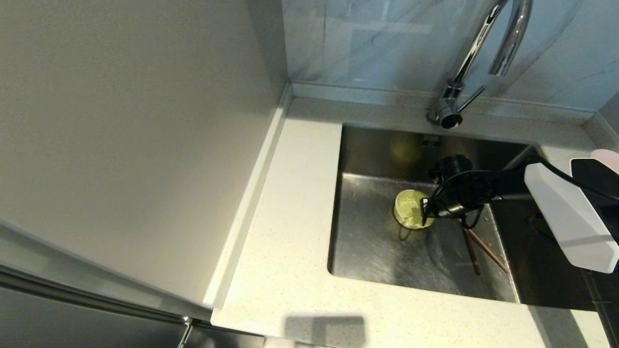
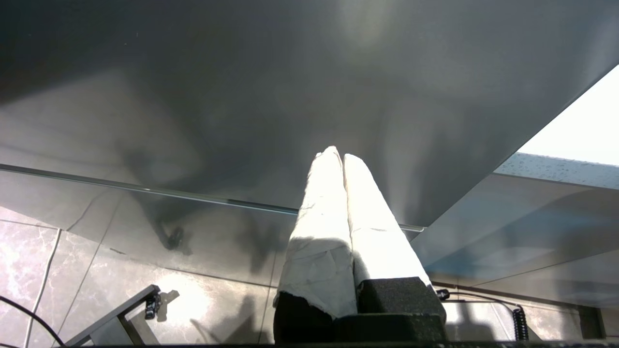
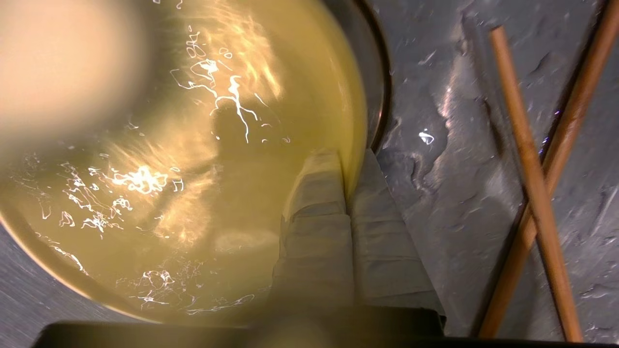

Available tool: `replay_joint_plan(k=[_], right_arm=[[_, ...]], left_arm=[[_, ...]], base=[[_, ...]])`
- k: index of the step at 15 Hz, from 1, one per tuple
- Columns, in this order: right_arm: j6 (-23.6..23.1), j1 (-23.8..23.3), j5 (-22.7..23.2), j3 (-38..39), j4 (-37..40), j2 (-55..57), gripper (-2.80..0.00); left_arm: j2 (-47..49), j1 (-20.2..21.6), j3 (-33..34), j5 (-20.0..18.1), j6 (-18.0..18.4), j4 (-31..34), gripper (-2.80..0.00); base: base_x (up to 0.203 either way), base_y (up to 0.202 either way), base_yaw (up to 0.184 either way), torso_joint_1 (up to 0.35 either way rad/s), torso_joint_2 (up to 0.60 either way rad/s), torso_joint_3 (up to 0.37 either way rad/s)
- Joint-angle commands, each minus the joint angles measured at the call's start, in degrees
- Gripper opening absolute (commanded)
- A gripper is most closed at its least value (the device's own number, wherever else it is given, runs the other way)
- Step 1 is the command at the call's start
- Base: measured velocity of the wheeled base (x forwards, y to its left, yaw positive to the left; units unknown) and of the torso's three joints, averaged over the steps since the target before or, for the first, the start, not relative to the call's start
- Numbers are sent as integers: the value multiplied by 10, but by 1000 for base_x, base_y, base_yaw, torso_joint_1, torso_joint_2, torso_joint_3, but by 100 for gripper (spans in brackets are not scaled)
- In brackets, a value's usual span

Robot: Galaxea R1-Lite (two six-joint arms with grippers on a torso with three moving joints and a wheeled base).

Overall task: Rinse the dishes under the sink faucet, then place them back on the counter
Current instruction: Put a bowl back to the table from the sink

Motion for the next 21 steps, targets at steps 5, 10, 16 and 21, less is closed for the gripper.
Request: replay_joint_plan(k=[5, 10, 16, 21], right_arm=[[2, -16, -3, 9, 1, -33, -280], [2, -29, -3, 48, 1, -70, -280], [2, -40, -3, 58, 1, -86, -280], [1, -46, -7, 78, 0, -108, -280]], left_arm=[[-2, 0, 0, 0, 0, 0, -280], [-2, 0, 0, 0, 0, 0, -280], [-2, 0, 0, 0, 0, 0, -280], [-2, 0, 0, 0, 0, 0, -280]], base=[[0, 0, 0, 0, 0, 0], [0, 0, 0, 0, 0, 0], [0, 0, 0, 0, 0, 0], [0, 0, 0, 0, 0, 0]])
